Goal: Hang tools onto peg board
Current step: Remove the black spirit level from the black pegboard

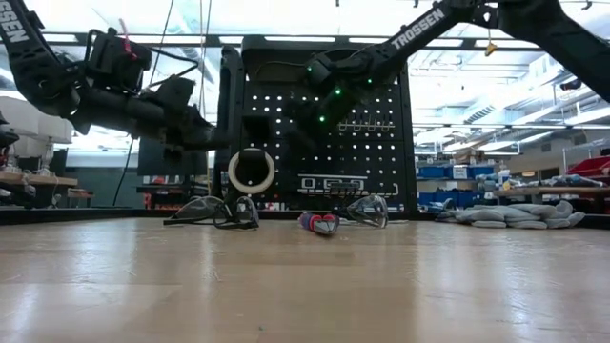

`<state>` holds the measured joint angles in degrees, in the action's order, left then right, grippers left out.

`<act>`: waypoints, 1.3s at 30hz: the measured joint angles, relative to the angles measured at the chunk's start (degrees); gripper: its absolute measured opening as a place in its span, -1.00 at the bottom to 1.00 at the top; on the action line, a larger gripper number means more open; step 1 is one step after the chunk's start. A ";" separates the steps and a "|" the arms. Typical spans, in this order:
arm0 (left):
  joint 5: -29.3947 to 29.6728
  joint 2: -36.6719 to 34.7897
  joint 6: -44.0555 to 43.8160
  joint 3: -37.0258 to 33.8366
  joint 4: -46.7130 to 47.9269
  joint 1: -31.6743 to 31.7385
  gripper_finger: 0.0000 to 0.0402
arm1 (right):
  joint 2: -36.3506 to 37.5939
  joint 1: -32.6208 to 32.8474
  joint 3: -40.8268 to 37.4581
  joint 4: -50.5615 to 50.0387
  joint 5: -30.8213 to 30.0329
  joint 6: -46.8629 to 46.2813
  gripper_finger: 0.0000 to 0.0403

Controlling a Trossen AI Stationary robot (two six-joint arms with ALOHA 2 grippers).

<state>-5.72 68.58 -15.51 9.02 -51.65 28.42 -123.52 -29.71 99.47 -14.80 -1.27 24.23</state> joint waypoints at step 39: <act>-0.66 0.00 1.38 0.02 0.07 6.08 -0.61 | 0.11 -6.11 -0.58 -7.88 -5.99 4.36 -0.12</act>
<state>-6.37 68.58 -14.13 9.04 -51.58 34.50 -123.42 -35.82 98.89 -22.68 -7.27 28.59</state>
